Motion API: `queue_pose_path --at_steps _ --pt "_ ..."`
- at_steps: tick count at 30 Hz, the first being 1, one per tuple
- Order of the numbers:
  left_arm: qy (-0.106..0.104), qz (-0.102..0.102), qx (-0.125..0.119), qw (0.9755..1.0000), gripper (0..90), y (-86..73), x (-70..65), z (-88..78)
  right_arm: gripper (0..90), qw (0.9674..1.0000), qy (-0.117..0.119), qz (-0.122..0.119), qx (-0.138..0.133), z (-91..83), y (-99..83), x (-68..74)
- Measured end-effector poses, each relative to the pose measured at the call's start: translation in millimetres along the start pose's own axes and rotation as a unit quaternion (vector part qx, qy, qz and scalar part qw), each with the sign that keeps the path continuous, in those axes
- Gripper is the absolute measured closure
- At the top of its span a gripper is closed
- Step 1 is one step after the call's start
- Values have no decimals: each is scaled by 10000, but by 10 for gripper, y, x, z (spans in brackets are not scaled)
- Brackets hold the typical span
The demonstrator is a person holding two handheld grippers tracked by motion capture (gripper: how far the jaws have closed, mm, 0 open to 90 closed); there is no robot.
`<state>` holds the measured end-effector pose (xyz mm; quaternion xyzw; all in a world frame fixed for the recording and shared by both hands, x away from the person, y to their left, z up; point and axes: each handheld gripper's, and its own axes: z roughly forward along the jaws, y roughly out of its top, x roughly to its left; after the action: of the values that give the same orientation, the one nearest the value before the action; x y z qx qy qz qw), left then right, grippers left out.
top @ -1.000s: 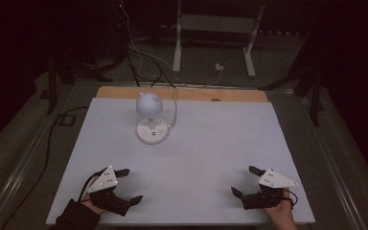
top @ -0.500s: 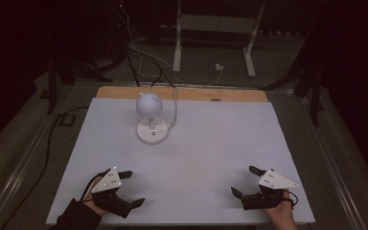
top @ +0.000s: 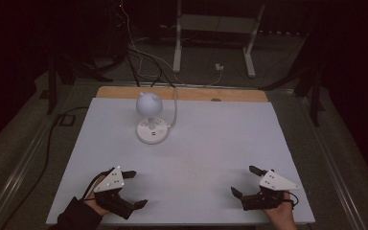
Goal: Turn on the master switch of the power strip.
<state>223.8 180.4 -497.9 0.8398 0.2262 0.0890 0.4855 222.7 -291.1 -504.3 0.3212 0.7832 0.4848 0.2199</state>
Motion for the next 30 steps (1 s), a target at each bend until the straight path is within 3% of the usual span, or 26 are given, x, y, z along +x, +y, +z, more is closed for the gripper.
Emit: queue_pose_path --at_steps 8,30 --pt "-52 20 30 10000 0 98 9 -13 0 10000 17 15 -48 -9 1 4" --pt "142 -8 -65 9999 0 340 95 1 0 9999 69 82 -54 -17 -2 -1"
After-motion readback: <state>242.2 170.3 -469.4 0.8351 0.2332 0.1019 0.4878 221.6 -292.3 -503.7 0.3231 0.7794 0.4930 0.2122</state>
